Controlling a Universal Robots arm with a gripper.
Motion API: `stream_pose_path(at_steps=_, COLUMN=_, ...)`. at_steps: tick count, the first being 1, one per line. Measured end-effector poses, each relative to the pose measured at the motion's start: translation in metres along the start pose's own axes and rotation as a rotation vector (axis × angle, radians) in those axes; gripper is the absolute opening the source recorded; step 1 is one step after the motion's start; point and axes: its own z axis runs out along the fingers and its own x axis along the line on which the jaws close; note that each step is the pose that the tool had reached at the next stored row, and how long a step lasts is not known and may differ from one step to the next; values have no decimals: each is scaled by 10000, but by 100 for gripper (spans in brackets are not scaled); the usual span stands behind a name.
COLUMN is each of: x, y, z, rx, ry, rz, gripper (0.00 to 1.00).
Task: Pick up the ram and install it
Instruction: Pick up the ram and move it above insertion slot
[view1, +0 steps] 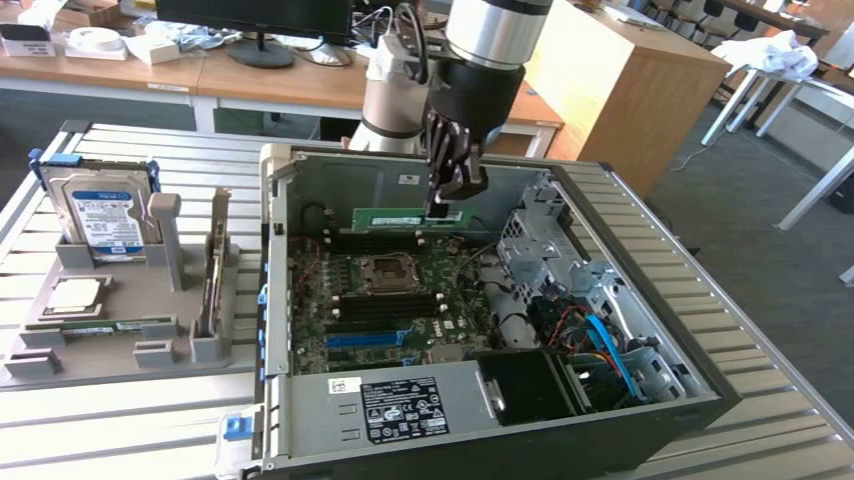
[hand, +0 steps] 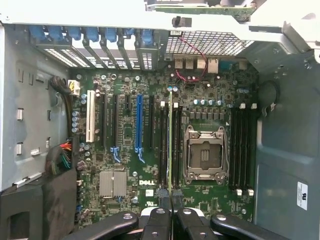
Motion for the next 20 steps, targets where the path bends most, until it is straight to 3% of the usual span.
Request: stream_pose_path(at_steps=20, x=7, y=1, z=213, rx=1, ry=-64, rz=-1, gripper=12)
